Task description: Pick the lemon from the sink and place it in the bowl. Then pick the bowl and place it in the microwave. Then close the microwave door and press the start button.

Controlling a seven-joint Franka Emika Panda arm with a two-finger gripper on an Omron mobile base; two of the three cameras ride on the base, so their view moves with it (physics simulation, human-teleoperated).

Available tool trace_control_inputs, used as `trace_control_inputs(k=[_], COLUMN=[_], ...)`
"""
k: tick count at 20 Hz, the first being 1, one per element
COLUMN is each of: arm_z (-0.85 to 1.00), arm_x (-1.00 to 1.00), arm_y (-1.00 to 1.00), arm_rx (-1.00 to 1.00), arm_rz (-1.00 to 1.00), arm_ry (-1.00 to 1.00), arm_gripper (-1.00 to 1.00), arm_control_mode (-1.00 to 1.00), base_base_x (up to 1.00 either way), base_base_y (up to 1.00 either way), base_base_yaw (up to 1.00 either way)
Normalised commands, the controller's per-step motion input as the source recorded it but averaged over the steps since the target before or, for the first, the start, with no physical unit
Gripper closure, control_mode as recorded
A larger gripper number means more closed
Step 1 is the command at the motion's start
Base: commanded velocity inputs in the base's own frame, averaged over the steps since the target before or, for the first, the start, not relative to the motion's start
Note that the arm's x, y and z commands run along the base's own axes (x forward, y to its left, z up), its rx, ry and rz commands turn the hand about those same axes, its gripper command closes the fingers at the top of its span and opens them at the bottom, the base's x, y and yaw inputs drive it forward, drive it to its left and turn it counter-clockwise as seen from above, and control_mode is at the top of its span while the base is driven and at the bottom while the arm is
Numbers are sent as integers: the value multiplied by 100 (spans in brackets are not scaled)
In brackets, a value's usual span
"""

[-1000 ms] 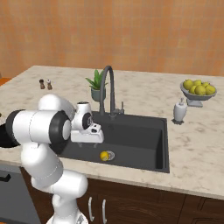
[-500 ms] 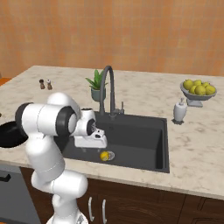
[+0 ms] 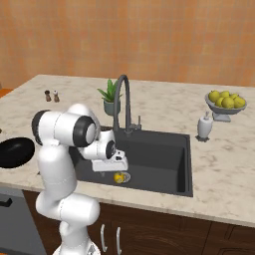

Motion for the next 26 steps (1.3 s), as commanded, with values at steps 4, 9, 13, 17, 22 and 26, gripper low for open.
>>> trace_control_inputs(k=[4,9,13,17,22,26], arm_z=[-31,-38,-38,-31,-33,-36], arm_x=[43,42,33,37,12,-11], arm_y=[-2,-2,-11,-15,-16,-8], arm_rx=[0,0,0,0,0,0], arm_rz=[13,13,12,11,11,6], arm_ry=[0,0,0,0,0,0], arm_gripper=[-100,-100,-100,-100,-100,100], arm_control_mode=[-100,-100,-100,-100,-100,-100], base_base_x=[0,0,0,0,0,0], base_base_y=[0,0,0,0,0,0], base_base_yaw=[0,0,0,0,0,0])
